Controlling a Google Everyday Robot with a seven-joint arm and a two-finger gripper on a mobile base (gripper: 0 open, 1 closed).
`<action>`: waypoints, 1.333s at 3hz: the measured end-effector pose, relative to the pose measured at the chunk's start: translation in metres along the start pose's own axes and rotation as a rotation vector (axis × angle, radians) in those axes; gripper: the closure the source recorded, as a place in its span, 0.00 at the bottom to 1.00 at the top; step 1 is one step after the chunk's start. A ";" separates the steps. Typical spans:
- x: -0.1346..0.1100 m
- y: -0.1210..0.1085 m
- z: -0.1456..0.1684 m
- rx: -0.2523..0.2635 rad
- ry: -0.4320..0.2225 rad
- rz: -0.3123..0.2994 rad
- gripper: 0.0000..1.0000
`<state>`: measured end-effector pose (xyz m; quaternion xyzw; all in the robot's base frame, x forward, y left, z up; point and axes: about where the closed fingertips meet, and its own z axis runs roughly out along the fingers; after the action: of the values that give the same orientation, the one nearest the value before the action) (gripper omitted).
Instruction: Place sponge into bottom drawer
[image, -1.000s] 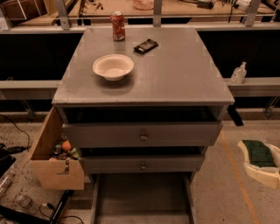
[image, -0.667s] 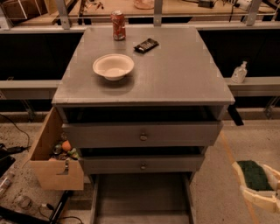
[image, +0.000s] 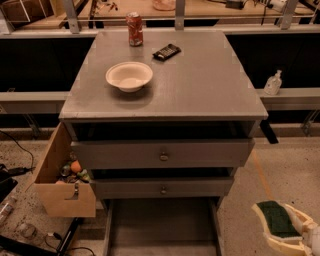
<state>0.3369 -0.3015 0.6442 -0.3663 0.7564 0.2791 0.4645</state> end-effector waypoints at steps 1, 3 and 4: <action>-0.001 0.009 0.028 -0.006 0.024 -0.058 1.00; 0.025 0.058 0.147 -0.102 0.032 -0.159 1.00; 0.051 0.089 0.205 -0.159 0.015 -0.143 1.00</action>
Offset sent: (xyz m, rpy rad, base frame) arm 0.0221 0.1368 -0.0739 -0.1309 -0.1115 0.1706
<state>0.3516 -0.1093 0.5206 -0.4571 0.7072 0.3017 0.4471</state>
